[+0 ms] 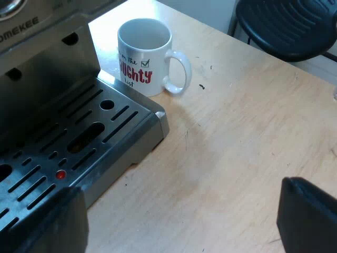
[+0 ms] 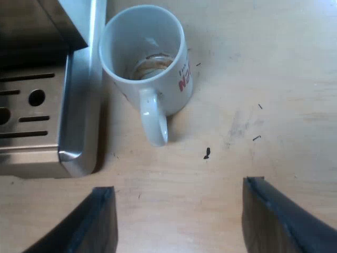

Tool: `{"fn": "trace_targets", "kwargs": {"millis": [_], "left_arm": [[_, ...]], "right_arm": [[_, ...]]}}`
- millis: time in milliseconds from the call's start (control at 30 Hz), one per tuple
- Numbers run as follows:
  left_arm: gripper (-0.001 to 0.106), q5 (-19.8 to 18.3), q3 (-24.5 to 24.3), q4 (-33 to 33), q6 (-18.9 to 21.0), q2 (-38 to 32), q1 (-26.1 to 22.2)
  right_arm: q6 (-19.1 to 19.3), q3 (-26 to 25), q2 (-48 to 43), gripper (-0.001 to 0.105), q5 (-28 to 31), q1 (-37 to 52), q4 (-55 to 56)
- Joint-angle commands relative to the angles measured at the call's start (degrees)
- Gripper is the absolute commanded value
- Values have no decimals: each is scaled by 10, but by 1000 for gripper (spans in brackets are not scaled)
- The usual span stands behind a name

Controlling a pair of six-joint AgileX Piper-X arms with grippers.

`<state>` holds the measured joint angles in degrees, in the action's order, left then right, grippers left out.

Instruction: Place mug into machine

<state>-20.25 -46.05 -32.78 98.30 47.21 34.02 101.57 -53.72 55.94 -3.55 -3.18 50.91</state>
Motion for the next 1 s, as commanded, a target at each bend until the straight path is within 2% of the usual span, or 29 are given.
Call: {"fn": "trace_targets", "kwargs": {"millis": [33,233,367,1000], "left_arm": [[74,4,-4,10,5,-2,3],[74,4,-4,10,5,-2,3],[74,4,-4,10,5,-2,3],[74,4,-4,10,4,-2,3]], "right_arm": [[2,-4,30,54,-2,2,-31],[11,-4,94,54,1,-28,-80],[-3,-4,140,54,63,-69,-128],[-30,3,326,54,49,-79,-231]]}}
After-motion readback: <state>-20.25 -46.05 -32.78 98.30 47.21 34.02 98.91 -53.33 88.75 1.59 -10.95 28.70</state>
